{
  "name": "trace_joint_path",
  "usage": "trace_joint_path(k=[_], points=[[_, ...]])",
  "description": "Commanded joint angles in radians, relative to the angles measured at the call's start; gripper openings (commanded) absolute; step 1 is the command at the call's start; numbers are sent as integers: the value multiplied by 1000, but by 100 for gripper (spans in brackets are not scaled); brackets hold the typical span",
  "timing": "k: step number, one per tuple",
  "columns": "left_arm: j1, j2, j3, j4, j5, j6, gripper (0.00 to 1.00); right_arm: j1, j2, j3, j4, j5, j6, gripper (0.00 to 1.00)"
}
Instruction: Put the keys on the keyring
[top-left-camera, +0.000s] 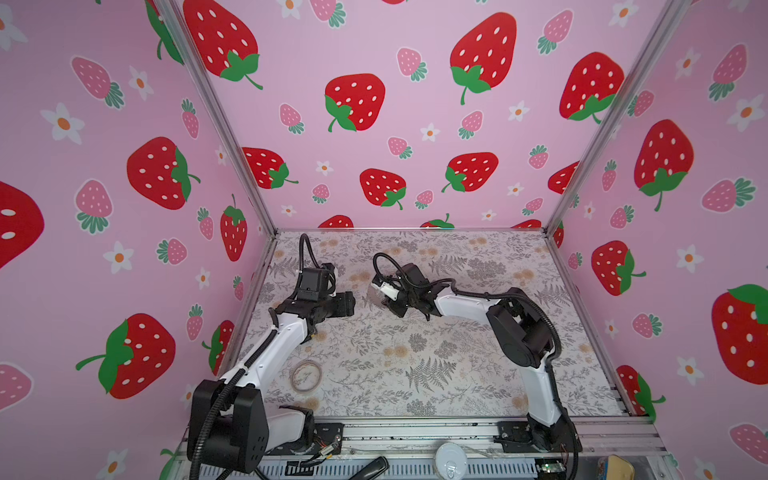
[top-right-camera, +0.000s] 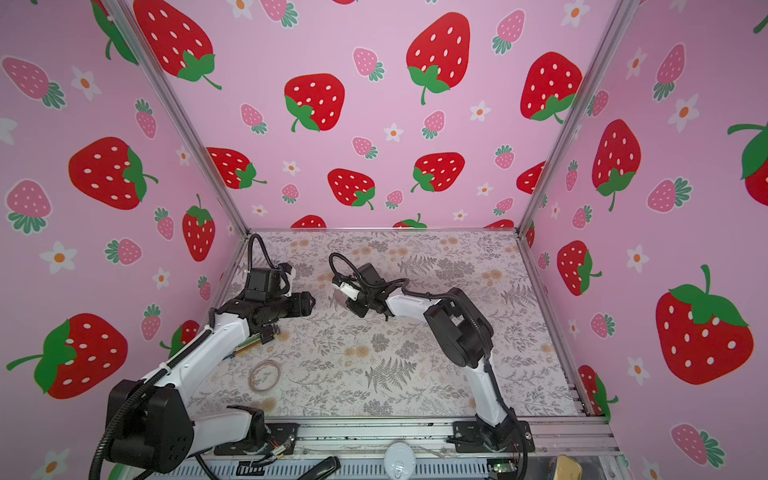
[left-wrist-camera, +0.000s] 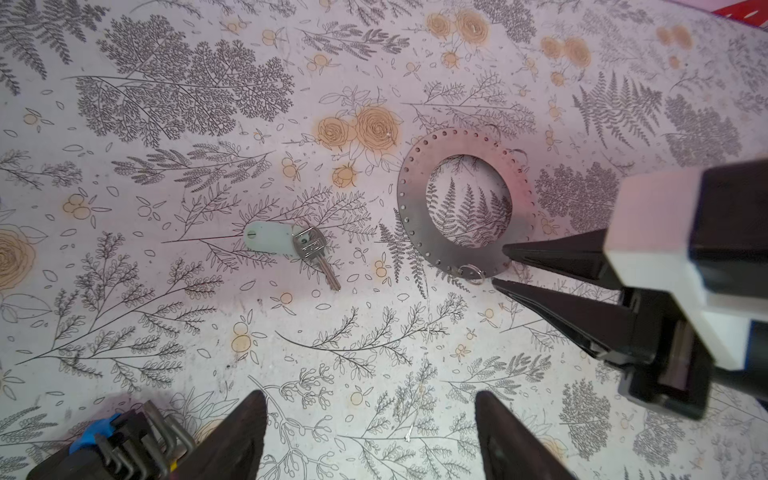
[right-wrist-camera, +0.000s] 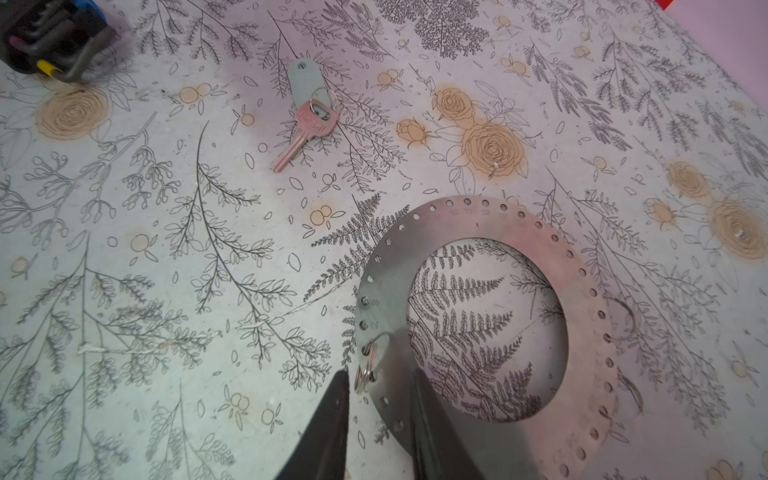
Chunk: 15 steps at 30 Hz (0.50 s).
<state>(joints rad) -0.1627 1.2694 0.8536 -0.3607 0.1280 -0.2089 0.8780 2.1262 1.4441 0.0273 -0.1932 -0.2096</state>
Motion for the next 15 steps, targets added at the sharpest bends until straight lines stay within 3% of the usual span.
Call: trace_joint_path(k=[1,15], points=[[-5,-13,-9,10,-18,7,81,8,36,33,-38,1,16,29],[-16,-19,-14,15,-26,12,81,8,65,48,-60,26,46,29]])
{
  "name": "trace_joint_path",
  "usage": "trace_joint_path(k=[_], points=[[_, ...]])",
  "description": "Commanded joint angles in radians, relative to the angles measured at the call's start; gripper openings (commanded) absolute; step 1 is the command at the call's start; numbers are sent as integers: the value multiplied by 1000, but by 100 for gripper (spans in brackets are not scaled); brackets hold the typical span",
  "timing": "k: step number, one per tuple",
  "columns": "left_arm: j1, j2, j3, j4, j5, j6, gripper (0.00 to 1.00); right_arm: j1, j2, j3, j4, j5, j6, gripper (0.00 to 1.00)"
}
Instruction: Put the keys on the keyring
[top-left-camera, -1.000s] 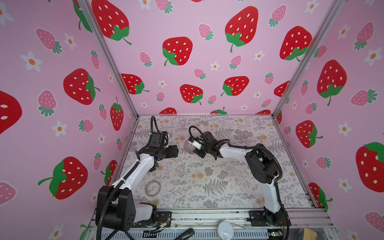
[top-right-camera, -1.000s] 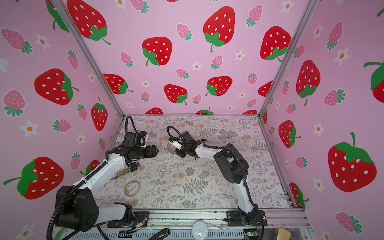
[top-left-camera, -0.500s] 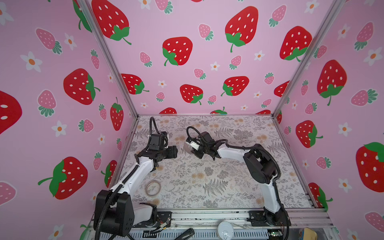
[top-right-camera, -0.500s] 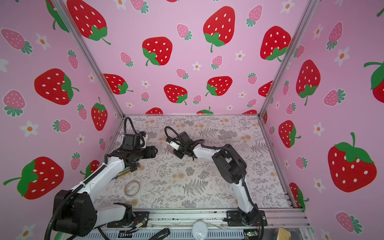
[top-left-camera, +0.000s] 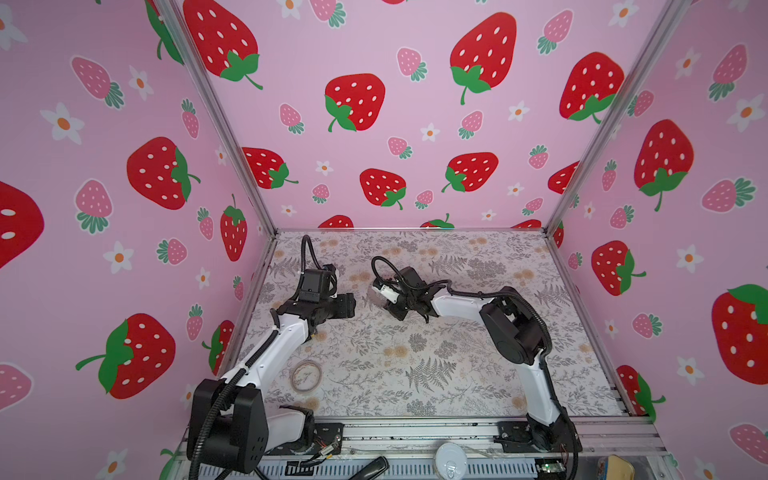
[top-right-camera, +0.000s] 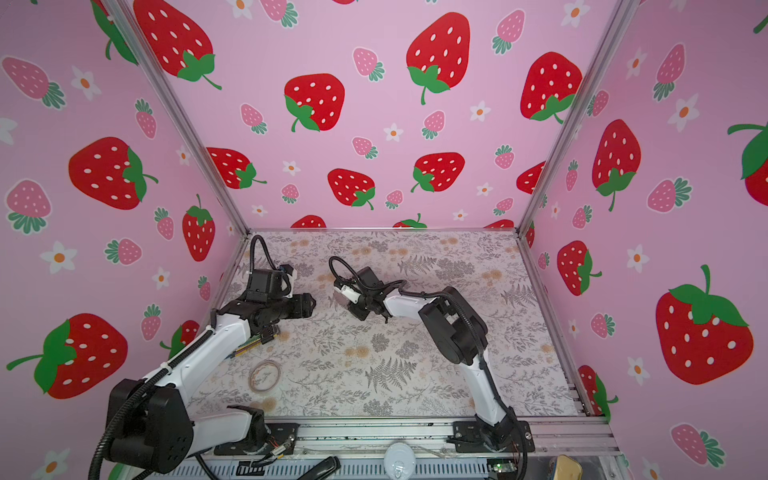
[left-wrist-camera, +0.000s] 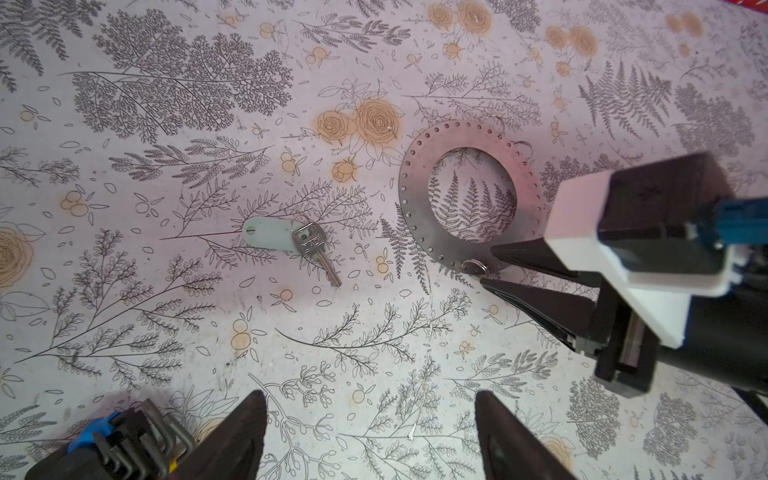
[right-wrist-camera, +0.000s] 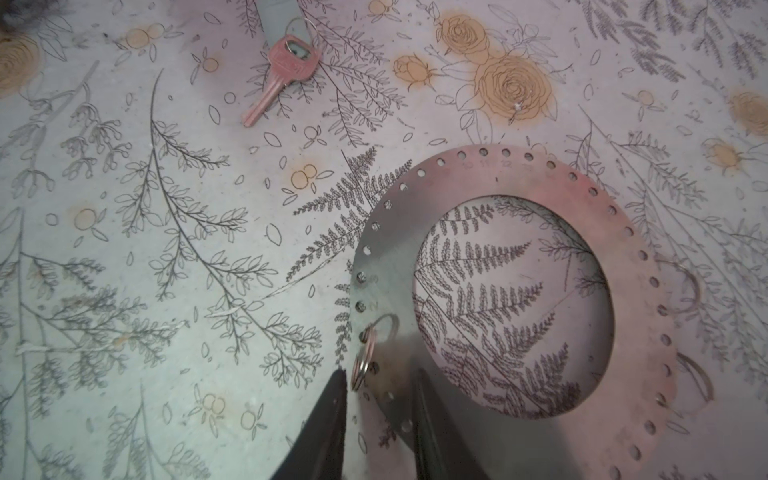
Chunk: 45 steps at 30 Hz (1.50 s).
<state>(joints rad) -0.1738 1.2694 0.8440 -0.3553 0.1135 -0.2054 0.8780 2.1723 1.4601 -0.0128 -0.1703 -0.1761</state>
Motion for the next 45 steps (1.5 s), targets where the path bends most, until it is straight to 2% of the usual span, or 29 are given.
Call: trace_joint_path(k=[1,14,22,23,32,36,39,43,45], points=[[-7,-21,-5,7,-12,9,81,8,20,32,-22,3,13,29],[-13,-32,-15,12,-25,21,81,17,44,48,-20,-15,12,22],[-16,-36,-17,11,-31,26,81,19,36,50,-35,-27,-14,0],[-15,-37,-17,11,-32,26,81,20,29,46,-36,-28,-21,0],[-16,-99,-25,51,15,75,80,17,-168,-100,-1,-38,-174,0],[-22,-157,-18,83,1,74,78,-2,-306,-199,28,-123,-303,0],[-37,-210,-19,128,2,88,77,-24,-417,-332,159,-167,-367,0],[-67,-286,-81,239,18,181,76,-58,-516,-426,243,-270,-436,0],[-97,-334,-129,305,71,263,76,-66,-558,-467,290,-290,-459,0]])
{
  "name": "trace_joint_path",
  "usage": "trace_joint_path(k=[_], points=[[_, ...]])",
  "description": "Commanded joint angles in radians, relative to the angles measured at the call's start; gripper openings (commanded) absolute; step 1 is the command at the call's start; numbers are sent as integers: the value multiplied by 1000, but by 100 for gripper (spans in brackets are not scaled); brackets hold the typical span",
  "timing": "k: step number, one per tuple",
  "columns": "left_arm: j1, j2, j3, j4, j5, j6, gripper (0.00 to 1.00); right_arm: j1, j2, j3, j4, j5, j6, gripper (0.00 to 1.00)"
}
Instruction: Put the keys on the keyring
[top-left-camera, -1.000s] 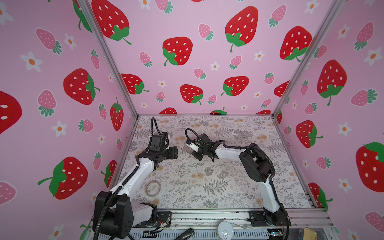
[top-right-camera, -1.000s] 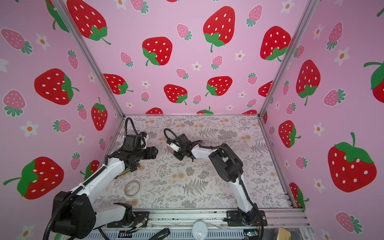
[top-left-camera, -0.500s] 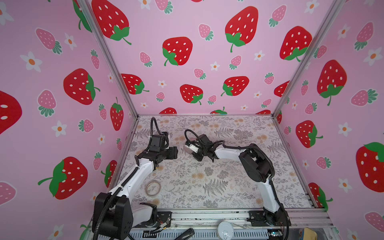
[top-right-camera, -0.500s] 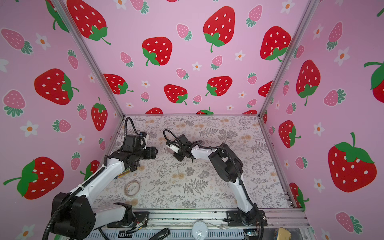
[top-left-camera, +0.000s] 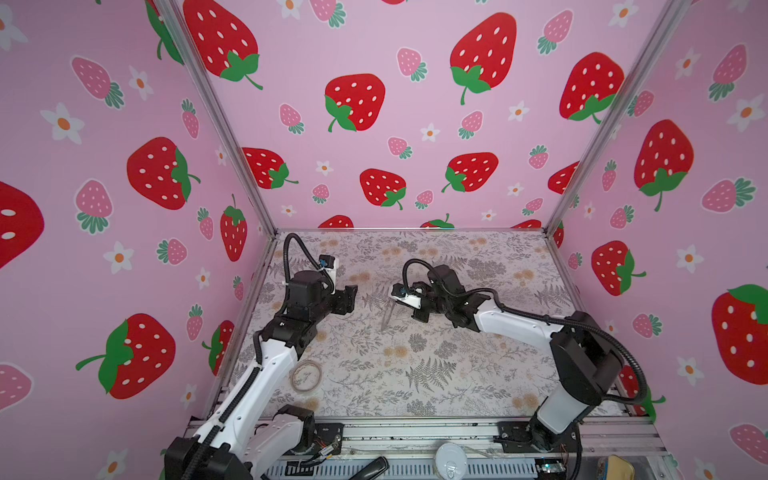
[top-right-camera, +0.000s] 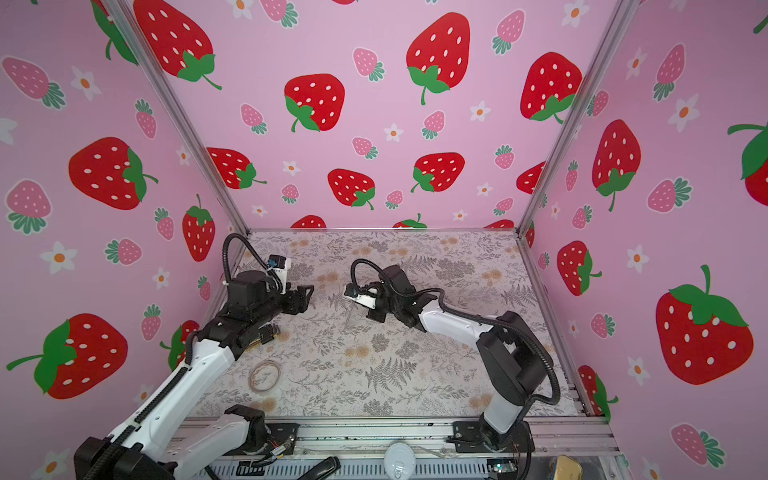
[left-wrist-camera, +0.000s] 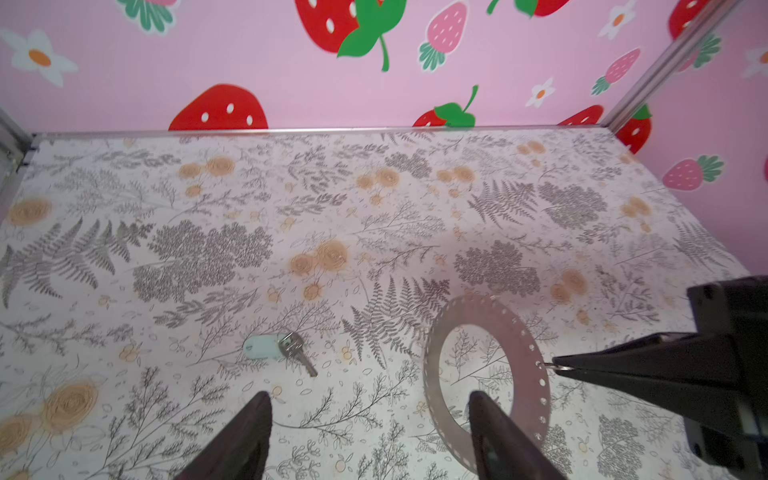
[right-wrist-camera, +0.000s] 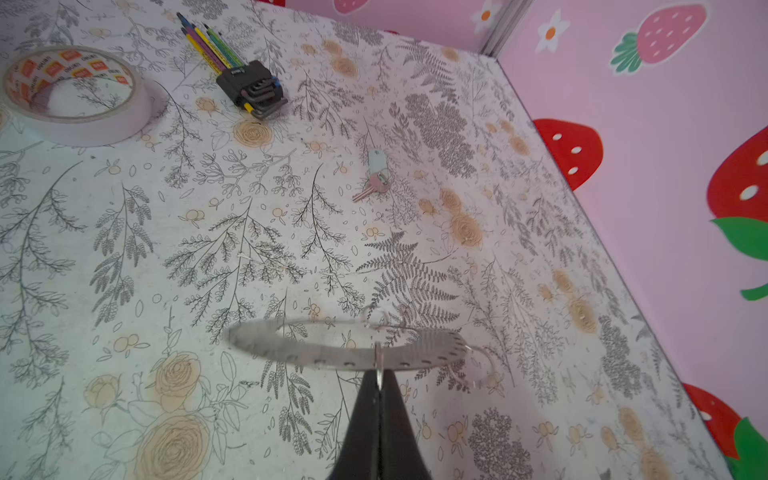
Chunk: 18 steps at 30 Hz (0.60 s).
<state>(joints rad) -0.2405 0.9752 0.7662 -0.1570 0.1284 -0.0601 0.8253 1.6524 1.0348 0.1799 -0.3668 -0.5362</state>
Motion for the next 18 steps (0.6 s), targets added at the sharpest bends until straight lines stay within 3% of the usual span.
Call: trace_joint_path(k=[1,5,9,18], points=[[-49,-60,-75,134,77,157,75,-16,-54,-58,113,-108,-118,0],[-134,-121,-155,186,114,312,74,-20,-129,-152,227,-145,-170,0],[-188,-172,-236,239,184,442,66,-32,-200,-304,458,-205,-204,0],[-239,-186,-284,310,214,560,58,-52,-229,-371,576,-297,-168,0]])
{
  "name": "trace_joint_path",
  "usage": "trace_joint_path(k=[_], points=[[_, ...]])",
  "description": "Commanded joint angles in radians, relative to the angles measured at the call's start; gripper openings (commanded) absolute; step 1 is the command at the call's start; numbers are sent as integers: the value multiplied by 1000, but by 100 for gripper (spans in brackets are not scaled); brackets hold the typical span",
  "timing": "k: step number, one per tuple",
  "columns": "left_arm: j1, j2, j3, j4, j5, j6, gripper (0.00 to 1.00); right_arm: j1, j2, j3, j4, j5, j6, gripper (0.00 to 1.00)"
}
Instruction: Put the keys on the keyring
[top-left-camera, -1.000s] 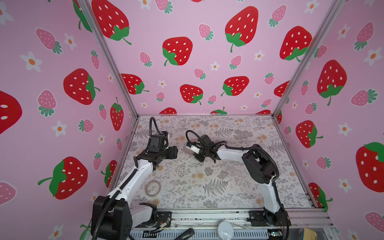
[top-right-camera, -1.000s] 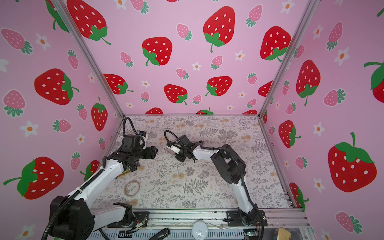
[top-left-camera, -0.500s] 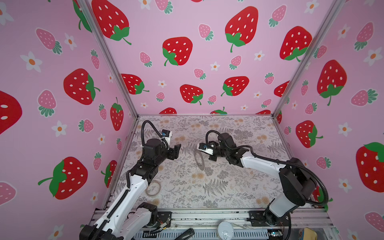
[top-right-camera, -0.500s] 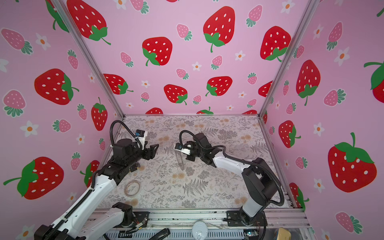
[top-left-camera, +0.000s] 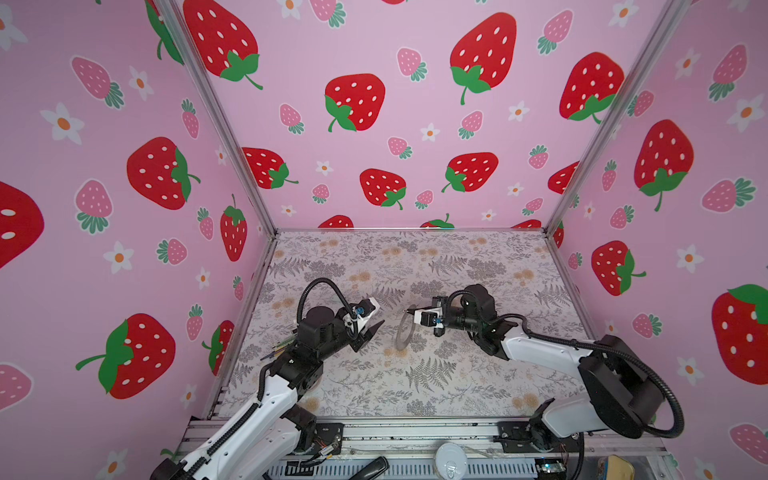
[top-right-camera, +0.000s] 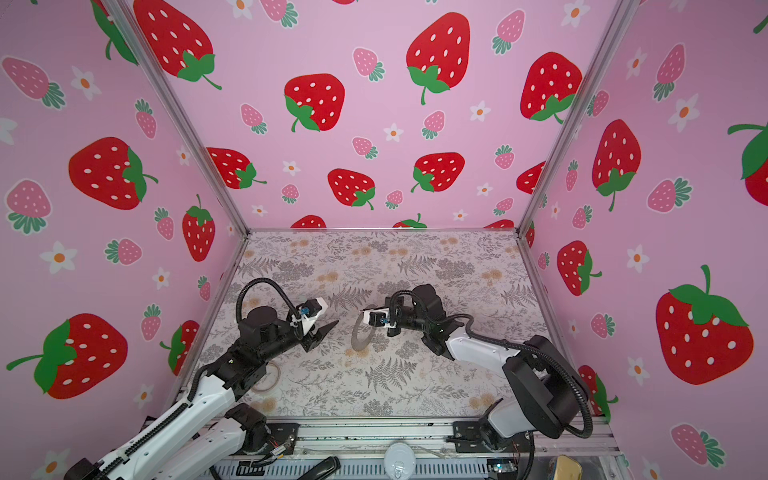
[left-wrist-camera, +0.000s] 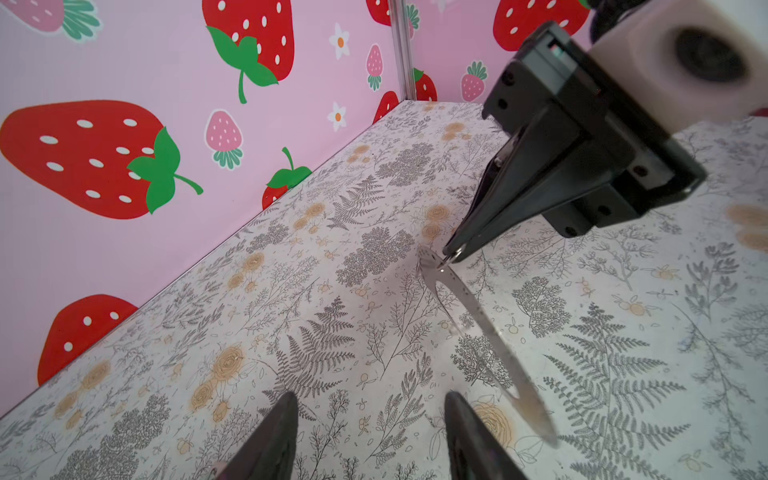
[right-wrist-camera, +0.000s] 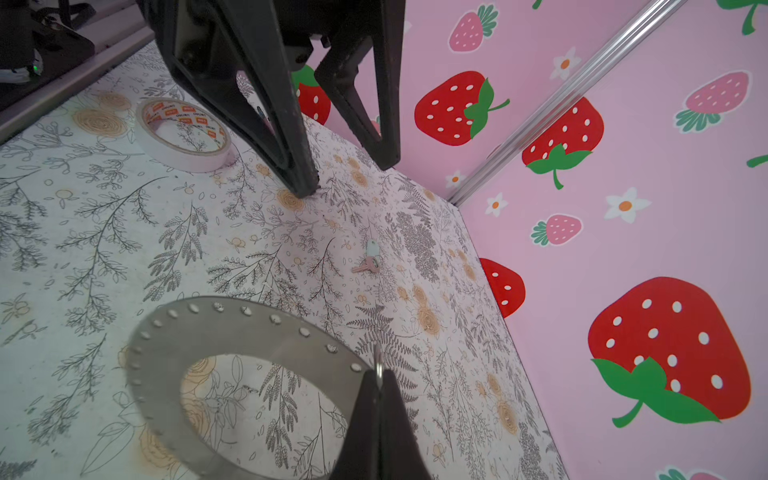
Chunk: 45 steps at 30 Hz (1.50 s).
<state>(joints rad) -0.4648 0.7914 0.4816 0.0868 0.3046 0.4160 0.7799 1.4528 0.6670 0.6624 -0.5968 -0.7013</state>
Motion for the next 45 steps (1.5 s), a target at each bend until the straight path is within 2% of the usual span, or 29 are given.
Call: trace_joint_path(k=[1,6,11,19,29,39,45], points=[[-21,6,3,68,39,92,57,-9,-31,2,88,-76,17,0],[-54,46,18,76,34,128,54,-19,-39,15,78,-145,100,0],[-86,81,31,100,26,150,50,-22,-52,4,66,-188,64,0],[-114,98,35,113,6,162,47,-7,-102,-53,100,-63,-109,0],[-150,97,42,117,-18,184,43,22,-127,-101,147,9,-224,0],[-175,107,54,131,-46,189,40,27,-129,-111,171,4,-199,0],[-181,121,81,152,-43,147,37,18,-106,-60,132,-93,-18,0]])
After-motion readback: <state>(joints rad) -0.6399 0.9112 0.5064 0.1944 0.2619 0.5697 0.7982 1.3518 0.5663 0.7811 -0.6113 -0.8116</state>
